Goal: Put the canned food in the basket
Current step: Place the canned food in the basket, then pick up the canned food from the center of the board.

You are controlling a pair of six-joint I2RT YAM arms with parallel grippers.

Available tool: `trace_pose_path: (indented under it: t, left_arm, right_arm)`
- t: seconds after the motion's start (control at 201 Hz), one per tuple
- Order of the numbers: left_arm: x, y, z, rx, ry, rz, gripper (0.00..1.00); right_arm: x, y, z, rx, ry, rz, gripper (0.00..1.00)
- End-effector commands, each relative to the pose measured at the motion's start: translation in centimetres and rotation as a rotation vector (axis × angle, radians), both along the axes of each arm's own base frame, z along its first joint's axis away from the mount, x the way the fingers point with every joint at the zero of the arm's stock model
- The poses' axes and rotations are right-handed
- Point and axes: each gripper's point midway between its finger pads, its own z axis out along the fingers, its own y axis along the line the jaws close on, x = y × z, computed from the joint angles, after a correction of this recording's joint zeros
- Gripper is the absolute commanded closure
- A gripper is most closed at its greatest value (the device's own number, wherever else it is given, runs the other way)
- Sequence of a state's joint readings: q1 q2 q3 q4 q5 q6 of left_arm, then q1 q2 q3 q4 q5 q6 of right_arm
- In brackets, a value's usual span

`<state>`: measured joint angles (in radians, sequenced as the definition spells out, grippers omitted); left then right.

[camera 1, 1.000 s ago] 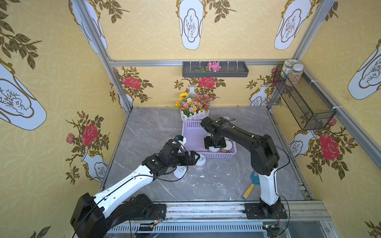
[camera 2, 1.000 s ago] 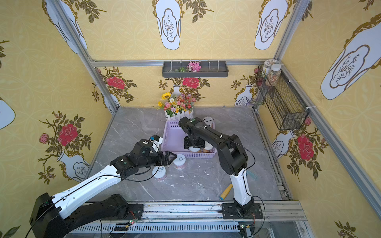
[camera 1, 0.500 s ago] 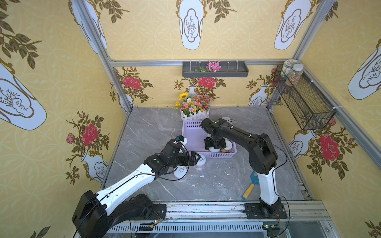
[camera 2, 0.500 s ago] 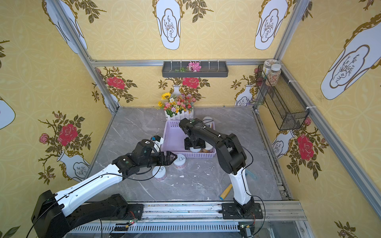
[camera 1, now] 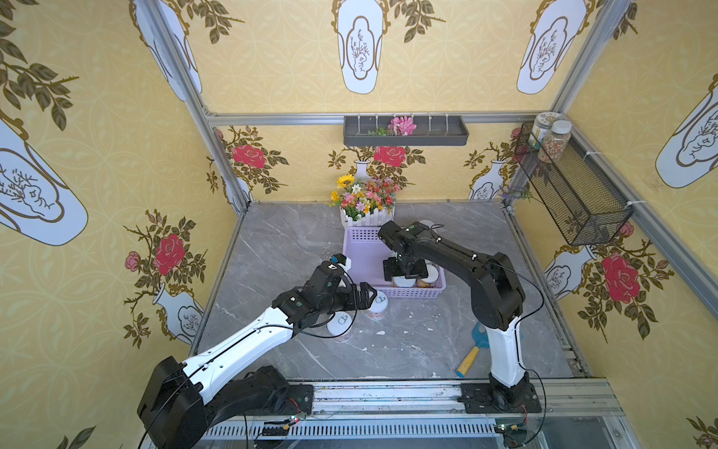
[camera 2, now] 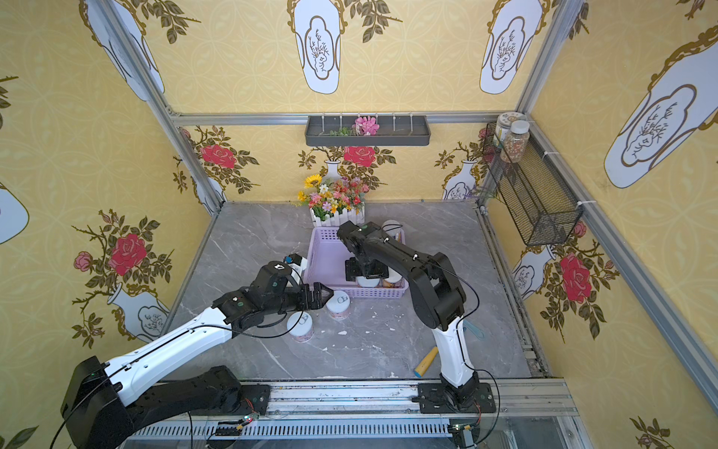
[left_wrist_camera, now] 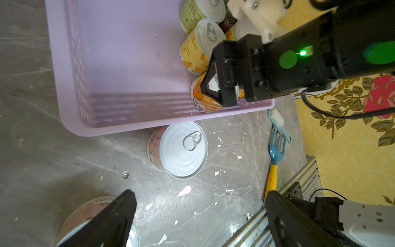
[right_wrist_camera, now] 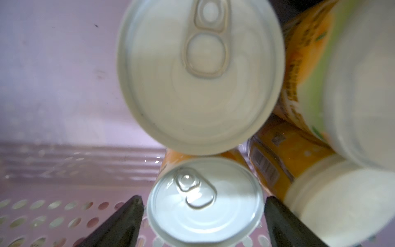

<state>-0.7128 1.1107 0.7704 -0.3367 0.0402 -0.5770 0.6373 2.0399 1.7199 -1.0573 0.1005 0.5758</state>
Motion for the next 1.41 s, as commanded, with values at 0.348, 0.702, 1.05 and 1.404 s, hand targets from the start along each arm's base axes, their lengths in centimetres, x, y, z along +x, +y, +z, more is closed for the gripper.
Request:
trace_pose_path:
  t: [0.348,0.702,1.05,1.404]
  left_arm:
    - [-2.2,6.0,0.2,0.356,0.079,0.192,0.0]
    - [-4.9,7.9,-3.8,0.465,0.229,0.249,0.0]
    - [-5.0,6.6,-7.1,0.51,0.305,0.197,0.0]
    - [-5.1,6.7,-8.9,0.577,0.339,0.184,0.01]
  right_arm:
    - [-4.9,1.8,7.5,0.117,-0.223,0.096,0.02]
    - [-9.9,6.2,10.6,0.537,-0.317,0.309,0.02]
    - [-12.9,5.3,10.6,0.646,-0.28,0.363,0.02]
    - [-12.9,4.0,10.8,0.724,-0.279,0.334,0.02]
